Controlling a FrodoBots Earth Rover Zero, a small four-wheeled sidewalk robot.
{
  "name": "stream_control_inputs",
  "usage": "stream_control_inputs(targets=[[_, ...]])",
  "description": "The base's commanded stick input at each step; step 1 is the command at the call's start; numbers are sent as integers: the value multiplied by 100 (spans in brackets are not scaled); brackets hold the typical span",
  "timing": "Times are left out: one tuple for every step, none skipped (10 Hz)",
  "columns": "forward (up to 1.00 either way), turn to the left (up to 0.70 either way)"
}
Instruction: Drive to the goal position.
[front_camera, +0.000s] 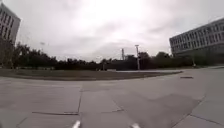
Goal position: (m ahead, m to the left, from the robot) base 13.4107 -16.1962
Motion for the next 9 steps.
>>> stream_control_inputs(targets=[[70, -34], [70, -34], [70, -34], [70, -34], [70, -34], [70, -34], [70, -34], [70, -34], [70, -34]])
